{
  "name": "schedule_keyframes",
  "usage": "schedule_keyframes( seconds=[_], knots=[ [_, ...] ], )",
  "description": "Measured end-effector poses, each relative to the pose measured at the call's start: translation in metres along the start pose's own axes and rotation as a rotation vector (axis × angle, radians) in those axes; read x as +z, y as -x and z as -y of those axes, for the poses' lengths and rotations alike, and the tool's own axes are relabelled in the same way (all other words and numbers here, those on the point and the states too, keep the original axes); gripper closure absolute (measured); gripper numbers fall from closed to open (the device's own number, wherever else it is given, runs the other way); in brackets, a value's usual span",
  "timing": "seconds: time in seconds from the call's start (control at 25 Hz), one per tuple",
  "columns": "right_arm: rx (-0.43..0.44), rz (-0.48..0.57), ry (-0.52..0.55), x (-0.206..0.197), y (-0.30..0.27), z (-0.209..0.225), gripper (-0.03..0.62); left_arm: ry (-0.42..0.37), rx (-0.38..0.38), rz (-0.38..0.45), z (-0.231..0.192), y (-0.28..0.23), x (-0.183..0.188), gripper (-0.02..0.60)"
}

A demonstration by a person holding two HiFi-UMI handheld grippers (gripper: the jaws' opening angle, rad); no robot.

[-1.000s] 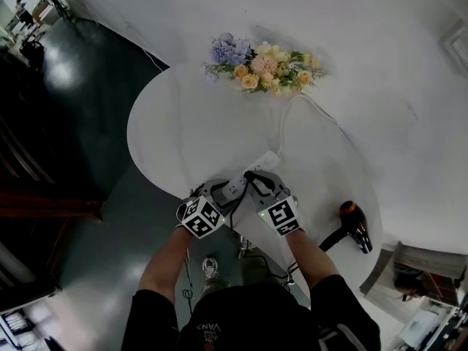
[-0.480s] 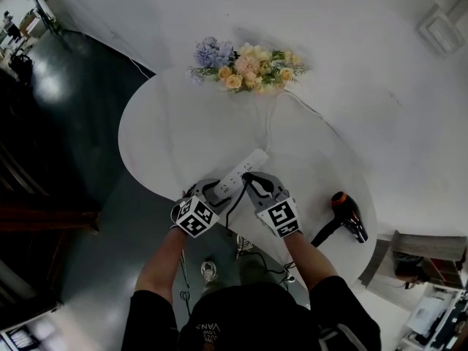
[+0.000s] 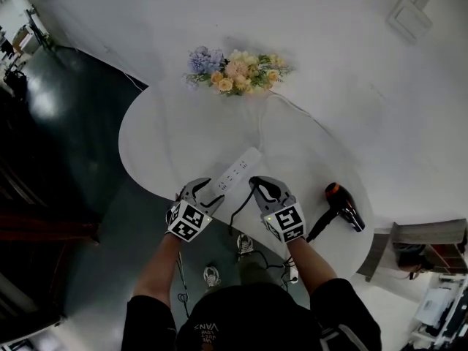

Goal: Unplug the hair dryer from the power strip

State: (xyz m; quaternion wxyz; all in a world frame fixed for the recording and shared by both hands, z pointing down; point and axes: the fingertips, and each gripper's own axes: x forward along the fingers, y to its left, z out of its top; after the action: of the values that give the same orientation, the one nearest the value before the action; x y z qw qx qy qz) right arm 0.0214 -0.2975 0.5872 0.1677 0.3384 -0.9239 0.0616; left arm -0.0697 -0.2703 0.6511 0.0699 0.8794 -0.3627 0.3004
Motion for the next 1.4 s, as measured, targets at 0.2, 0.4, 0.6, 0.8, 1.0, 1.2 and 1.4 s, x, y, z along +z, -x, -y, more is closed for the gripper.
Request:
schedule_keyframes(
  seconds=[0.2,0.4,0.6,0.8,1.0,1.2,1.4],
  knots=[
    [-0.056,0.023,-0.043,0.005,0.024,-0.009,0.523,0.036,0.12,0.143,-0.003,0.035,0.026,0.406],
    [-0.121,0.057,-0.08,0.015,0.056,-0.017,0.523,0.12,0.215,0.232,-0.003,0.078,0.04,0.542],
    [-0.189,0.102,-0.115,0.026,0.092,-0.026,0.523,0.202,0.264,0.321,0.004,0.131,0.056,0.56],
    [-0.263,0.136,-0.131,0.036,0.127,-0.036,0.523,0.208,0.272,0.387,0.02,0.172,0.067,0.563],
    [-0.306,0.169,-0.161,0.044,0.157,-0.052,0.523,0.235,0.266,0.433,0.038,0.21,0.076,0.563],
    [-0.337,0.193,-0.166,0.05,0.183,-0.072,0.523,0.216,0.268,0.479,0.055,0.243,0.083,0.563],
    [-0.351,0.204,-0.181,0.05,0.208,-0.096,0.523,0.206,0.3,0.509,0.071,0.271,0.076,0.563]
  ],
)
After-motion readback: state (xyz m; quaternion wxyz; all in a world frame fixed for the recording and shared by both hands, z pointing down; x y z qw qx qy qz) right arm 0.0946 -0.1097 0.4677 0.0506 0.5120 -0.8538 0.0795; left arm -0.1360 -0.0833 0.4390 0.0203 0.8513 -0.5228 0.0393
